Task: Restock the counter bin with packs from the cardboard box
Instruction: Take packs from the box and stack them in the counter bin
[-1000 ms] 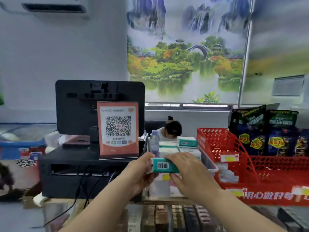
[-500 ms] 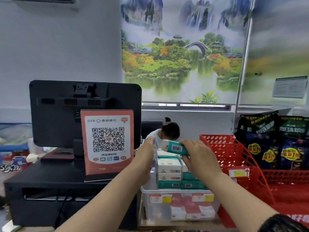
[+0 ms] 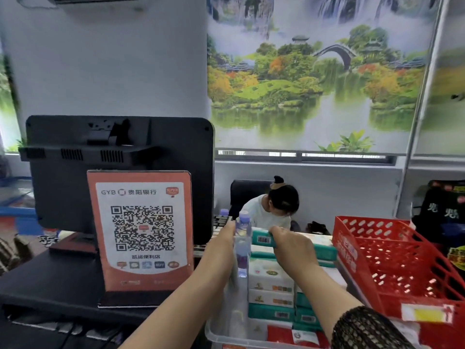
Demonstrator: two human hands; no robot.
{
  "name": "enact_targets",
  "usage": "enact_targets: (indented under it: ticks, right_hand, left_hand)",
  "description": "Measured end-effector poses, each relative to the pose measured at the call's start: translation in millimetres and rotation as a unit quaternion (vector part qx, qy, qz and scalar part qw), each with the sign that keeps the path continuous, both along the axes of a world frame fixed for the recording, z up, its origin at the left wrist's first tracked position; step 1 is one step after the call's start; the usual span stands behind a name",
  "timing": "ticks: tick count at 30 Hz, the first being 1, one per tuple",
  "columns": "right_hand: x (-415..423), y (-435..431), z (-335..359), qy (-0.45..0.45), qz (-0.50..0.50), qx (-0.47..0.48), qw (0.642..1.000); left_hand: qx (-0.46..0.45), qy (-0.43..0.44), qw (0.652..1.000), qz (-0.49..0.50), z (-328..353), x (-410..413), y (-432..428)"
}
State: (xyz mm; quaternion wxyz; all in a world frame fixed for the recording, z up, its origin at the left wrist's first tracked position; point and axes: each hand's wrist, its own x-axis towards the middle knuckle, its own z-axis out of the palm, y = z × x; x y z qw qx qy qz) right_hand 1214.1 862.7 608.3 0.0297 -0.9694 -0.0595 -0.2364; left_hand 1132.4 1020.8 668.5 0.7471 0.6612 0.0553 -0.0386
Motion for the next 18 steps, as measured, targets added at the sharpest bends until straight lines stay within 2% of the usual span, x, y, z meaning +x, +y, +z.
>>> enact_targets:
  ticks: [6,9,12,18]
  right_hand:
    - [24.4,-3.1,-14.2,0.012,0.02,-0.02,1.0]
    - [31.0,-3.9,-20.0,0.021,0.028,-0.025,0.999]
    - [32.0,-5.8,-24.9,0.031,0.03,-0.02,0.999]
    - [33.1,-12.4,-27.1,0.063,0.038,-0.045,0.996]
  left_hand:
    - [0.001,-0.04,0.999,0.016,-7.8,13.6,-11.8]
    - [0.003,0.0,1.0,0.001,-5.5,16.2,-12.6]
    - [0.031,-0.006,0.999,-0.006,-1.9,12.2,-13.7]
    - [0.025,-0.003,1.0,-0.008,-1.2,10.0,-14.9]
